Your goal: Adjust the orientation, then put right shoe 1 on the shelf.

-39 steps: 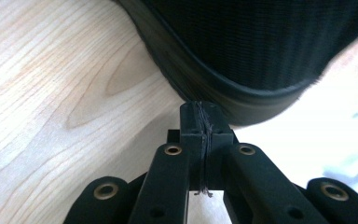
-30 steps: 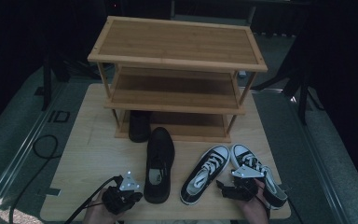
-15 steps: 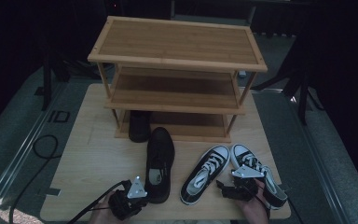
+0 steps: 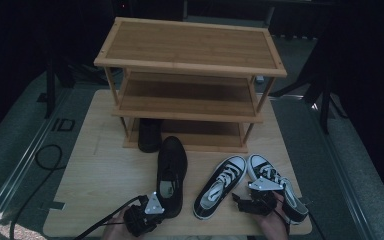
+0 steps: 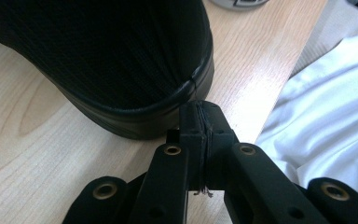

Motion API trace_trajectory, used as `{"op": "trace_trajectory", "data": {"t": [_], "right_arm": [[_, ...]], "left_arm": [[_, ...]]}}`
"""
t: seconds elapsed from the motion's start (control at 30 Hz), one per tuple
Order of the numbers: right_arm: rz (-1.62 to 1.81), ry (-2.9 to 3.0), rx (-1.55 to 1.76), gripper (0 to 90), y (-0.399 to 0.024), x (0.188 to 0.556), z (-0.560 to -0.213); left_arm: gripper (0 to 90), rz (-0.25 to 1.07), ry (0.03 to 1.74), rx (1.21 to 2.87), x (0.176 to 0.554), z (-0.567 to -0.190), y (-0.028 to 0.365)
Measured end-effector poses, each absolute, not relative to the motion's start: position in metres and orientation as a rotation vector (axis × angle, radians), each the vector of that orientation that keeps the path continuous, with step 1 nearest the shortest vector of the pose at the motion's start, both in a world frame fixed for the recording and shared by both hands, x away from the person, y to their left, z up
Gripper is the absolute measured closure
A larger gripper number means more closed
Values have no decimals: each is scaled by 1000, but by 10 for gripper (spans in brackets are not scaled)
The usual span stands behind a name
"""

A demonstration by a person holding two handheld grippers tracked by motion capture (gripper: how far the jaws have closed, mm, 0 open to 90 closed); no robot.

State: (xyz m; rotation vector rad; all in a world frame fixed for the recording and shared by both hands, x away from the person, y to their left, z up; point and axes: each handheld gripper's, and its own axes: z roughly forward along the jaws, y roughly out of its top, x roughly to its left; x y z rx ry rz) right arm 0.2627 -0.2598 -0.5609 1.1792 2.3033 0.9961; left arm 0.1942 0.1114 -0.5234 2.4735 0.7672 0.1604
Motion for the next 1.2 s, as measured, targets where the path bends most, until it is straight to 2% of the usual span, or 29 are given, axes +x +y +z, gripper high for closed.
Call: {"op": "trace_trajectory", "data": {"t": [1.2], "right_arm": [[996, 2304, 1179, 221, -260, 263, -561]], "left_arm": [[898, 189, 814, 2441, 217, -526, 94]]}}
